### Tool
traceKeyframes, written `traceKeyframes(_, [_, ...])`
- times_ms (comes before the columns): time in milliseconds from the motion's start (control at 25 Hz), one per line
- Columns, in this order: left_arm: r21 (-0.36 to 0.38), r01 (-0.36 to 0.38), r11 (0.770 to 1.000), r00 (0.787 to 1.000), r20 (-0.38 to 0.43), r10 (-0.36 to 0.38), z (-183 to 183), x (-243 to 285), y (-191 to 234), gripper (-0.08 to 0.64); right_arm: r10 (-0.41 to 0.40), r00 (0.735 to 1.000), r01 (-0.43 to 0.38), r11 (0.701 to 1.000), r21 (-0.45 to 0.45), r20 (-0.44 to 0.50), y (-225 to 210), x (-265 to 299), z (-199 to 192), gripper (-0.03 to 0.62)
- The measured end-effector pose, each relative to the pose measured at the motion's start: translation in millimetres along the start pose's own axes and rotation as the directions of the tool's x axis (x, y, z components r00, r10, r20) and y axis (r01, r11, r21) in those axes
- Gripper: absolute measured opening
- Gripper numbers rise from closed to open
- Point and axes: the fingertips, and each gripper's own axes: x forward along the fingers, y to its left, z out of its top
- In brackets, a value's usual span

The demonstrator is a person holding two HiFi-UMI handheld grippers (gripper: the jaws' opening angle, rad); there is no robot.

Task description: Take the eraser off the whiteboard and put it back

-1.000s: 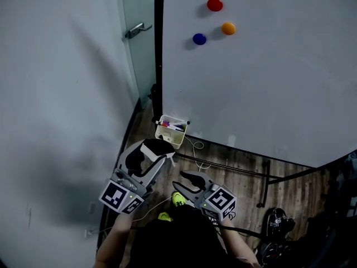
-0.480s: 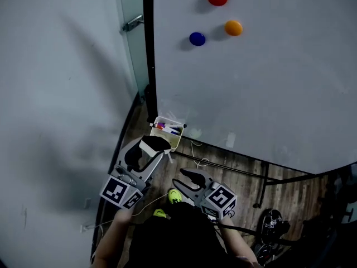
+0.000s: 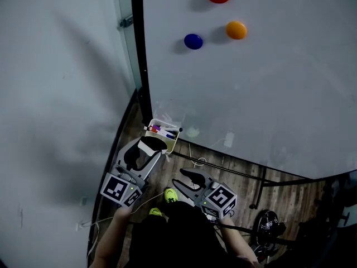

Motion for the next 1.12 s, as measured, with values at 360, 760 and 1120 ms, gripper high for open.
traceKeyframes(360, [0.016,-0.027,1.000,0.998,-0.055,0.028,-30,19,8,0.284,0.013,1.000,-0.013,1.000,0.005,-0.027,-22,-2,1,0.155])
traceKeyframes(760, [0.046,-0.064,0.997,0.989,-0.128,0.069,-72,34,17,0.284,0.024,0.999,-0.024,1.000,-0.004,-0.046,-40,-3,2,0.153])
traceKeyframes(1120, [0.068,-0.085,0.994,0.978,-0.183,0.097,-103,39,21,0.284,0.031,0.998,-0.031,0.999,-0.006,-0.055,-53,-5,2,0.154])
